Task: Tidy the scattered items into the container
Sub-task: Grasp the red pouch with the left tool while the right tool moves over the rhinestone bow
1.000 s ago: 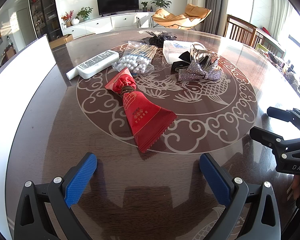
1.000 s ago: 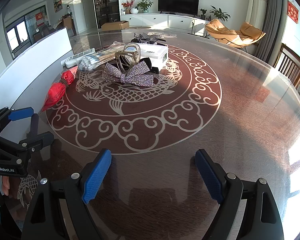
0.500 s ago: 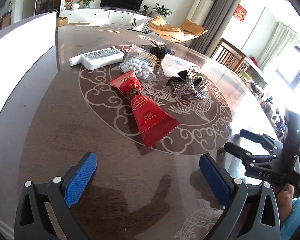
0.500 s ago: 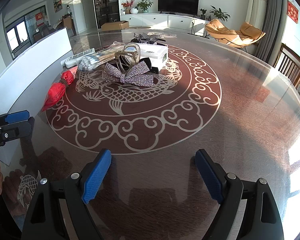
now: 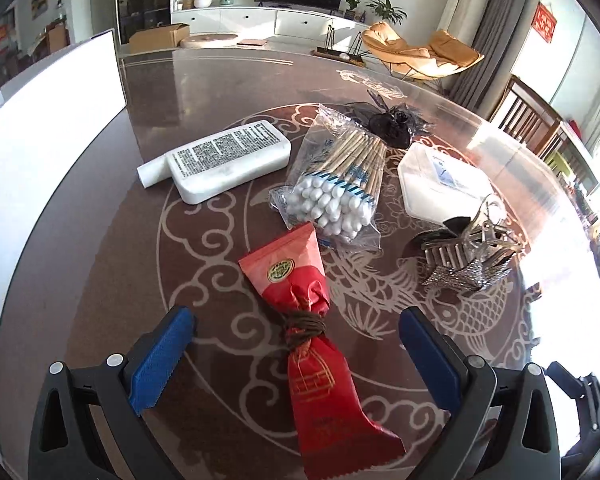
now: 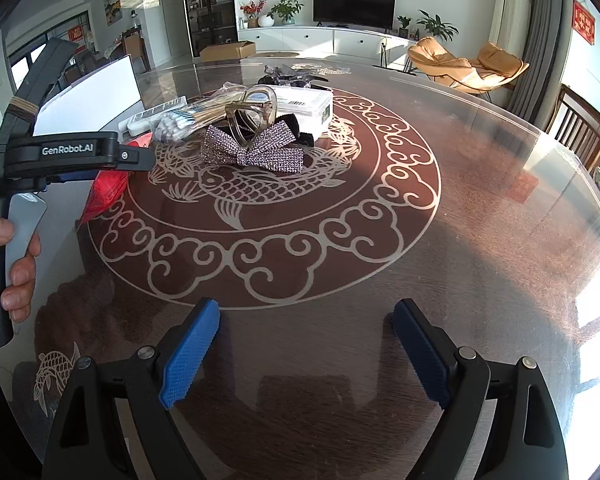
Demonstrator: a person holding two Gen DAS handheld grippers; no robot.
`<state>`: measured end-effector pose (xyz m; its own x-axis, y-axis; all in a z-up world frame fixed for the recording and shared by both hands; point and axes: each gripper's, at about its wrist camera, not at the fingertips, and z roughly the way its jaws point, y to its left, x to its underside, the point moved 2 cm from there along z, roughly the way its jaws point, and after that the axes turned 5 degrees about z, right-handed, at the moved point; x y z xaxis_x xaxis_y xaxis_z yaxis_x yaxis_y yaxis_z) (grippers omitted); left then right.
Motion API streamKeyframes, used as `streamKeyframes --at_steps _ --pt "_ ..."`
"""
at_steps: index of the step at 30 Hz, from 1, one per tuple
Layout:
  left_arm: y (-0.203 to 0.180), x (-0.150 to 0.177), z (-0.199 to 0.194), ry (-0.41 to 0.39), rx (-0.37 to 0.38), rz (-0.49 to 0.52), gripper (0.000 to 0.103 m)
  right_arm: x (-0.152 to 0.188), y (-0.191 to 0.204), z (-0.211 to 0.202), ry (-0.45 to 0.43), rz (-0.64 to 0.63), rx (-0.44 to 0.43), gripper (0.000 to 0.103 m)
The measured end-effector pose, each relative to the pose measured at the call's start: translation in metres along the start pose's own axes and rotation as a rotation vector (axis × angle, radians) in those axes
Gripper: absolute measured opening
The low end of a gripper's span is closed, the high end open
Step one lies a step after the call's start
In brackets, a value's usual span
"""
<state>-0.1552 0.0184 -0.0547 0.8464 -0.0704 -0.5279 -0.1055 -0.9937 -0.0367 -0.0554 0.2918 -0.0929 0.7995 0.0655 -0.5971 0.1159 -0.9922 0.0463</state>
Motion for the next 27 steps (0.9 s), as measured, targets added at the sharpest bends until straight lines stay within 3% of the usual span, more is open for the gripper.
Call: streamKeyframes --at_steps 2,3,5,7,15,18,20,22,25,27 --pt "-0.010 0.000 0.006 -0.006 -0.059 0.083 0.097 0.000 0.000 0.000 0.000 0.000 0.000 0.089" --pt "-0.011 0.001 0.002 -0.045 -0.045 0.096 0.087 0.000 0.000 0.000 0.000 0.001 -0.001 0.089" --pt "-0.009 0.005 -0.005 -0.078 -0.036 0.109 0.044 0.000 -0.001 0.000 0.000 0.002 -0.001 0.089" --pt "-0.004 0.012 -0.011 -0.087 -0.005 0.110 0.026 0.000 -0.001 0.000 0.000 0.002 -0.001 0.090" --pt "0.031 0.061 -0.045 -0.135 0.102 0.059 0.026 -0.001 -0.001 0.001 0.000 -0.001 -0.016 0.091" --pt "0.036 0.061 -0.044 -0.138 0.130 0.033 0.025 -0.016 0.014 0.008 0.002 -0.054 -0.136 0.089" --pt "0.035 0.060 -0.044 -0.138 0.132 0.032 0.025 -0.032 0.030 0.011 -0.028 -0.145 -0.124 0.089" --pt "0.035 0.060 -0.044 -0.138 0.129 0.033 0.025 -0.047 0.050 0.013 -0.072 -0.318 -0.162 0.089" --pt "0.031 0.059 -0.042 -0.136 0.110 0.048 0.025 -0.061 0.061 0.029 -0.055 -0.548 -0.135 0.089" --pt "0.029 0.058 -0.042 -0.134 0.099 0.055 0.025 -0.072 0.054 0.039 -0.034 -0.600 -0.124 0.089"
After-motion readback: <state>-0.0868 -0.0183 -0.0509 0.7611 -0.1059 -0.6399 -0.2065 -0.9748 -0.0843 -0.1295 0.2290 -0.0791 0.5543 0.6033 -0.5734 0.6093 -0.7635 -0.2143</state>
